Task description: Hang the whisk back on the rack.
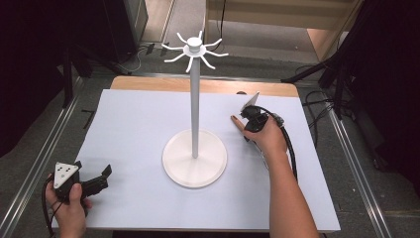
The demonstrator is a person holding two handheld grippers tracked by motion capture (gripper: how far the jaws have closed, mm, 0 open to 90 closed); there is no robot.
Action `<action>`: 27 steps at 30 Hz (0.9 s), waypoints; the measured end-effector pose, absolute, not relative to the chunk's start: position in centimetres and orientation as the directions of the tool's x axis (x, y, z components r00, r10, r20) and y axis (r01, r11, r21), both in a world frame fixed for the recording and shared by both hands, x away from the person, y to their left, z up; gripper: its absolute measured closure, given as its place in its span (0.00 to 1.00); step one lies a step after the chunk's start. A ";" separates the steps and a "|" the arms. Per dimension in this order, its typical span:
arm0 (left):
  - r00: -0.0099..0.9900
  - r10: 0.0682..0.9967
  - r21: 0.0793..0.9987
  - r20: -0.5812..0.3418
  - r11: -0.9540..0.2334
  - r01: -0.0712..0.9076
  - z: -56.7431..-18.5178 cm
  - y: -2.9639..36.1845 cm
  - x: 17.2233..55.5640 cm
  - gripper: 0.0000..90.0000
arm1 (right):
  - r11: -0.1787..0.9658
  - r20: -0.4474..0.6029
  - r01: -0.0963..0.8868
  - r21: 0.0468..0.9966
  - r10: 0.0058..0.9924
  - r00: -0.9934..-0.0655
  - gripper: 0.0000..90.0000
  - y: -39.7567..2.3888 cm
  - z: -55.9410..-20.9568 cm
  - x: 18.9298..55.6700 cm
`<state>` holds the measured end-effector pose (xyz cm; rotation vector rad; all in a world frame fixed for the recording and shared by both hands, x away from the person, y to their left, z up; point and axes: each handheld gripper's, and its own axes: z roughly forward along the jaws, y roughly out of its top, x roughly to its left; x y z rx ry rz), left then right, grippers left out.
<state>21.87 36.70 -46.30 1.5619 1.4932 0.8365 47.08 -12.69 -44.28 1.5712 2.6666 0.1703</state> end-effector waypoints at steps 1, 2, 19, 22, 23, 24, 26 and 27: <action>0.084 0.994 0.886 -0.064 0.018 0.463 -46.3 36.7 21.9 0.00 | 0.485 0.018 0.868 0.109 0.872 -0.490 0.77 -12.7 -44.3 47.2; 0.084 0.994 0.887 -0.063 0.017 0.462 -46.3 36.7 21.9 0.00 | 0.484 0.017 0.870 0.096 0.873 -0.487 0.77 -12.5 -44.3 47.3; 0.085 0.994 0.886 -0.063 0.017 0.463 -46.3 36.7 21.9 0.00 | 0.478 -0.023 0.874 0.082 0.878 -0.478 0.78 -11.9 -44.2 47.2; 0.083 0.994 0.886 -0.067 0.021 0.464 -46.3 36.7 21.9 0.00 | 0.472 -0.013 0.876 0.098 0.881 -0.473 0.78 -12.2 -44.2 47.1; 0.083 0.994 0.886 -0.067 0.021 0.464 -46.3 36.7 21.9 0.00 | 0.472 -0.013 0.876 0.098 0.881 -0.473 0.78 -12.2 -44.2 47.1; 0.084 0.994 0.885 -0.067 0.021 0.465 -46.3 36.7 21.9 0.00 | 0.464 -0.002 0.879 0.108 0.884 -0.467 0.78 -12.3 -44.3 47.0; 0.083 0.994 0.884 -0.068 0.022 0.468 -46.3 36.7 21.9 0.00 | 0.450 0.009 0.884 0.127 0.891 -0.454 0.78 -12.6 -44.3 46.9; 0.081 0.994 0.884 -0.070 0.024 0.467 -46.3 36.7 21.9 0.00 | 0.446 0.009 0.885 0.130 0.892 -0.451 0.78 -12.6 -44.3 46.8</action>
